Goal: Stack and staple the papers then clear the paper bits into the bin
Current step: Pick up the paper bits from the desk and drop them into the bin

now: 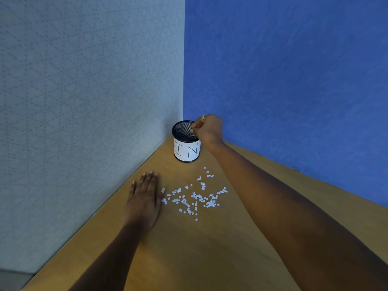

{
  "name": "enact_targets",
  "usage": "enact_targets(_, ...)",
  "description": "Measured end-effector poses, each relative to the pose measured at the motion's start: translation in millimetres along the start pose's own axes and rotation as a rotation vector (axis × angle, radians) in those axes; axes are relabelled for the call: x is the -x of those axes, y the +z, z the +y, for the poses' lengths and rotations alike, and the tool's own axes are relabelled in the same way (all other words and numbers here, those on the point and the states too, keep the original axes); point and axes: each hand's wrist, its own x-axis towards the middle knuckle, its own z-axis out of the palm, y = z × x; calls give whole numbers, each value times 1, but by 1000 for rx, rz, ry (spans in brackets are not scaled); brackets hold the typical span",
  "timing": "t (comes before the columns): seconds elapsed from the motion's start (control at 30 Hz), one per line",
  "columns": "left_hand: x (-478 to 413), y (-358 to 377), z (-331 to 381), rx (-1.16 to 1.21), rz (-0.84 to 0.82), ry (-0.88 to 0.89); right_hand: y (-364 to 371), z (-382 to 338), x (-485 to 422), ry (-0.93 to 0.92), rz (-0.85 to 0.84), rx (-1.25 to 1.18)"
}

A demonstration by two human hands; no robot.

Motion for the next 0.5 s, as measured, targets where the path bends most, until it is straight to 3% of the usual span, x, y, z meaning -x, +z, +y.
enact_targets(0.13, -1, 0, 1, 9, 2, -2, 3, 2, 3, -50, -5, 51)
enact_targets(0.33, 1, 1, -3, 92, 43, -1, 2, 9, 49, -144, 60, -114)
enact_targets(0.5, 1, 0, -3, 102, 61, -8, 27, 46, 104, -213, -121, -24)
